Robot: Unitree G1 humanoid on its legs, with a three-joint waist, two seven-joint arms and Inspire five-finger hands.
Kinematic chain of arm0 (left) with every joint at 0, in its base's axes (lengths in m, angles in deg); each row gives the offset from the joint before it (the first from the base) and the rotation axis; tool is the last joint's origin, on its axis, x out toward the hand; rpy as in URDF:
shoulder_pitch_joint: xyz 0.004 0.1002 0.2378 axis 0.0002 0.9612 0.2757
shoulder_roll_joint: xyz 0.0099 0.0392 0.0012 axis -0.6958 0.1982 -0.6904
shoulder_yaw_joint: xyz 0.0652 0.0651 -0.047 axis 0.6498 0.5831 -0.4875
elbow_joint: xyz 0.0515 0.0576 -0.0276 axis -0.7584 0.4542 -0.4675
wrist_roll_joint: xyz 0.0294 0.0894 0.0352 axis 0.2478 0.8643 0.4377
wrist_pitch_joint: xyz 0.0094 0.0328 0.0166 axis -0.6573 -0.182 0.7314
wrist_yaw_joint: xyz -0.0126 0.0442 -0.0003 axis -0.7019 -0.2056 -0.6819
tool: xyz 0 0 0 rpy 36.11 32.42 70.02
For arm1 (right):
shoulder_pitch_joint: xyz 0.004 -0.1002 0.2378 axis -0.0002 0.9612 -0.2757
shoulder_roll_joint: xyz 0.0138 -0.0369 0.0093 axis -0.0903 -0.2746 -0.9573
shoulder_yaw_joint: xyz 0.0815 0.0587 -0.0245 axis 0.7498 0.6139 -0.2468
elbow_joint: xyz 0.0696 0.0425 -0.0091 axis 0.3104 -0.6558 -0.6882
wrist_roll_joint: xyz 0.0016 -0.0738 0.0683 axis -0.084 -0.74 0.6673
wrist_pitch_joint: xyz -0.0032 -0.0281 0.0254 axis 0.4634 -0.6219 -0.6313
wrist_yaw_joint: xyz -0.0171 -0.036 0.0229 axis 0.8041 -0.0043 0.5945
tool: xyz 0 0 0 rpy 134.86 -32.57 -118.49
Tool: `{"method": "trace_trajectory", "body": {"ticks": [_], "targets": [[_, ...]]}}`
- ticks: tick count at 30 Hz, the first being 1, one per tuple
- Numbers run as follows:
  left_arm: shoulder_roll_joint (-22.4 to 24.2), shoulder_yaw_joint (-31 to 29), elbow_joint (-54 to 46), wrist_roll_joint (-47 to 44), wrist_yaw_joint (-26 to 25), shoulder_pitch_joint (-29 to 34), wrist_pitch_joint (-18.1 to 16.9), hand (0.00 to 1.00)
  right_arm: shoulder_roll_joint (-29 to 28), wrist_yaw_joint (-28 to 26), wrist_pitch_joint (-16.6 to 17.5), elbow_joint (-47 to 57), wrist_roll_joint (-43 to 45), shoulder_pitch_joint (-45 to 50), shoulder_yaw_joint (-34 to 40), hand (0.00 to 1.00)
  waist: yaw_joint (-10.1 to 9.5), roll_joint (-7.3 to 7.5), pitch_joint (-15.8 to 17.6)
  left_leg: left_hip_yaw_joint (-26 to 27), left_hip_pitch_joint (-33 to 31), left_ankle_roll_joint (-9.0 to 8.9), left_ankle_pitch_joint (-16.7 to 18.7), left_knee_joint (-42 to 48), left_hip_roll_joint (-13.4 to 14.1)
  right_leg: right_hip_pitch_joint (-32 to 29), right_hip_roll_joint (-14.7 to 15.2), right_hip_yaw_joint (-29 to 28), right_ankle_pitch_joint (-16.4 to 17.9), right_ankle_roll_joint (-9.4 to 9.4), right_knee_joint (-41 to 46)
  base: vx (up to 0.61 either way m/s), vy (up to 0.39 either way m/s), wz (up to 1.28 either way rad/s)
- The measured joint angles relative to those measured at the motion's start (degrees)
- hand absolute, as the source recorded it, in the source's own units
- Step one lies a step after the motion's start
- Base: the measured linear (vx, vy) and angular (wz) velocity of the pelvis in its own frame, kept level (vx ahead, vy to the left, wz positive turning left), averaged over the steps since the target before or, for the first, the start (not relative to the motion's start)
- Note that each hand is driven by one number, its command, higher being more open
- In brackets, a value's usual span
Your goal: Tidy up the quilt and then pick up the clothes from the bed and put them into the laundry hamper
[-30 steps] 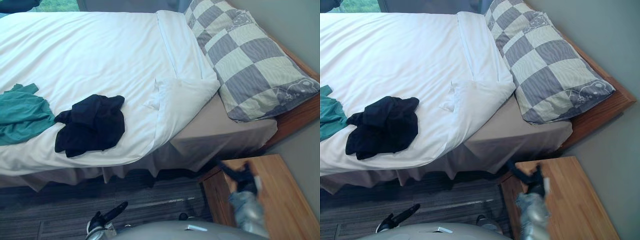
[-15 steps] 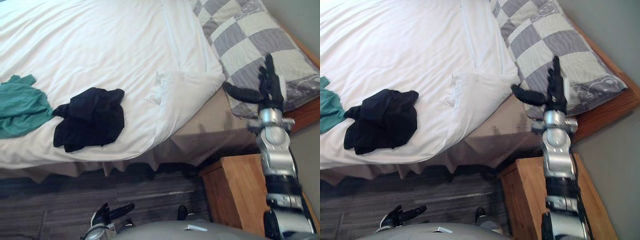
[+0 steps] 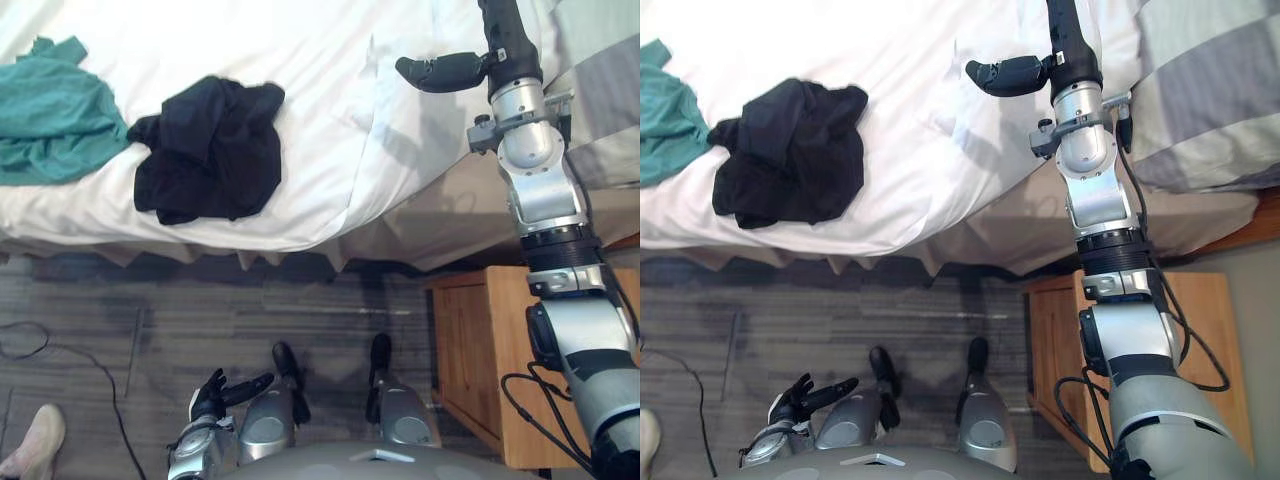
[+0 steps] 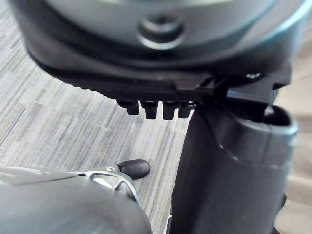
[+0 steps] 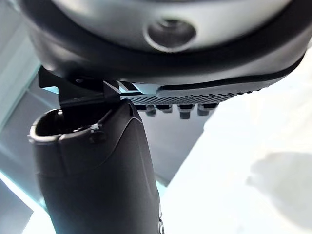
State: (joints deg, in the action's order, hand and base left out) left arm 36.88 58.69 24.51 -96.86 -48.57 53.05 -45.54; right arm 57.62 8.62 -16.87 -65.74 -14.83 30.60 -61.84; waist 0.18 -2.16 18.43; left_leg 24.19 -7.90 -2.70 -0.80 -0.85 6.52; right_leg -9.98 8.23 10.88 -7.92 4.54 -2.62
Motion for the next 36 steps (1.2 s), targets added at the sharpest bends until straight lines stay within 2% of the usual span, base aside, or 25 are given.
{"method": "trace_trajectory", "body": {"ticks": [3, 5, 6, 10, 14, 20, 23, 28, 29, 31, 33, 36], "targets": [[0.02, 1.74, -1.09, -0.71, 0.49, 0.1, -0.16, 1.0, 1.64, -1.62, 0.0, -2.1, -1.22, -3.67, -2.83, 1.0, -0.06, -1.64, 2.21, 0.2, -2.9, 0.53, -0.58, 0.25, -0.2, -2.58, 0.48, -0.04, -1.16, -0.16, -0.61, -0.05, 0.042, -0.01], [0.04, 2.67, -2.69, -2.24, 0.96, 0.18, -0.44, 1.0, 1.95, -1.94, 0.0, -2.56, -1.23, -5.17, -3.31, 1.0, -0.15, -2.21, 2.88, 0.56, -5.01, 0.68, -0.9, 0.47, -0.28, -4.78, 0.64, -0.08, -1.31, -0.12, -0.62, -0.04, 0.009, -0.07], [0.04, 3.21, -3.62, -2.42, 1.1, 0.18, -0.82, 1.0, 2.1, -2.08, 0.01, -2.62, -1.25, -6.26, -3.99, 0.0, -0.03, -2.59, 3.57, 0.81, -6.1, 0.73, -1.23, 0.45, -0.25, -6.01, 0.65, -0.17, -1.61, 0.17, -0.67, -0.04, 0.0, -0.11], [0.23, 4.96, -6.2, -2.65, 2.12, 0.22, -1.5, 1.0, 3.89, -3.16, 0.01, -4.22, -1.32, -8.45, -6.72, 0.0, -0.01, -3.85, 5.18, 2.12, -7.69, 0.54, -1.83, 0.09, -0.12, -8.23, 0.54, -0.63, -1.88, 0.27, -0.87, -0.01, -0.004, -0.13], [0.57, 4.96, -6.87, -2.89, 3.41, 0.22, -1.81, 1.0, 3.86, -3.83, 0.02, -4.43, -1.71, -9.02, -8.91, 0.0, 0.15, -3.86, 5.2, 3.82, -7.42, 0.09, -2.26, -0.5, 0.15, -8.97, 0.18, -1.88, -1.93, 0.3, -1.11, 0.01, -0.018, -0.19], [3.29, 3.21, -6.27, -4.55, 4.12, 0.19, -2.51, 1.0, 3.72, -4.54, -0.58, -4.54, -3.47, -7.21, -8.79, 0.0, 0.03, -3.83, 5.12, 5.35, -2.78, -0.57, -2.35, -0.54, 1.14, -4.51, -0.69, -1.6, -1.92, 0.3, -1.08, 0.01, -0.012, -0.04], [4.56, 1.87, -5.25, -4.5, 4.04, -0.11, -2.5, 1.0, 2.83, -4.55, -0.58, -2.94, -3.49, -0.81, -6.93, 0.0, 0.03, -3.59, 4.1, 5.55, -0.38, -0.98, -2.07, -0.54, 1.6, -1.94, -1.11, -1.27, -1.86, 0.25, -1.06, 0.0, -0.003, 0.05], [5.39, -0.93, -1.7, -4.06, 3.9, -0.45, -1.99, 1.0, -3.76, -4.09, -0.96, 4.96, -3.49, 18.78, 4.77, 0.0, 0.33, -1.8, 0.09, 5.83, 3.32, -1.55, -1.68, -1.23, 2.01, 1.7, -1.61, -0.38, -0.29, -0.44, -1.01, 0.0, -0.017, 0.03], [5.38, -1.55, -1.07, -4.04, 3.83, -0.43, -1.35, 1.0, -5.75, -3.94, -0.95, 6.34, -3.47, 22.93, 7.41, 1.0, 0.76, -1.3, -0.69, 5.92, 4.64, -1.57, -1.66, -1.59, 1.98, 2.92, -1.7, -0.33, 0.31, -0.66, -1.01, 0.0, 0.0, 0.0], [5.09, -2.64, 0.02, -3.75, 3.99, -0.3, -0.87, 1.0, -9.52, -3.25, -0.92, 7.77, -3.15, 29.07, 11.38, 1.0, 1.4, -0.35, -2.7, 5.98, 5.94, -1.79, -1.51, -1.75, 1.98, 4.21, -1.7, -0.23, 1.28, -0.73, -1.01, 0.0, -0.023, 0.0], [5.2, -4.32, 1.25, -1.4, 3.9, 0.09, 0.44, 1.0, -16.35, -0.87, -0.45, 8.0, 1.45, 37.84, 18.98, 1.0, 1.56, 0.42, -5.71, 6.51, 9.31, -2.18, -1.29, -2.65, 2.22, 7.1, -2.15, -0.28, 2.42, -0.66, -1.01, 0.02, -0.061, -0.04], [5.36, -5.87, 2.1, 0.32, 3.75, 0.24, 1.56, 1.0, -21.03, 0.13, -0.42, 7.99, 6.13, 43.51, 22.42, 1.0, 1.62, 1.12, -7.7, 7.4, 11.53, -2.59, -1.0, -3.51, 2.28, 8.63, -2.4, -0.8, 2.98, -0.61, -1.0, 0.03, -0.031, -0.1]]}}
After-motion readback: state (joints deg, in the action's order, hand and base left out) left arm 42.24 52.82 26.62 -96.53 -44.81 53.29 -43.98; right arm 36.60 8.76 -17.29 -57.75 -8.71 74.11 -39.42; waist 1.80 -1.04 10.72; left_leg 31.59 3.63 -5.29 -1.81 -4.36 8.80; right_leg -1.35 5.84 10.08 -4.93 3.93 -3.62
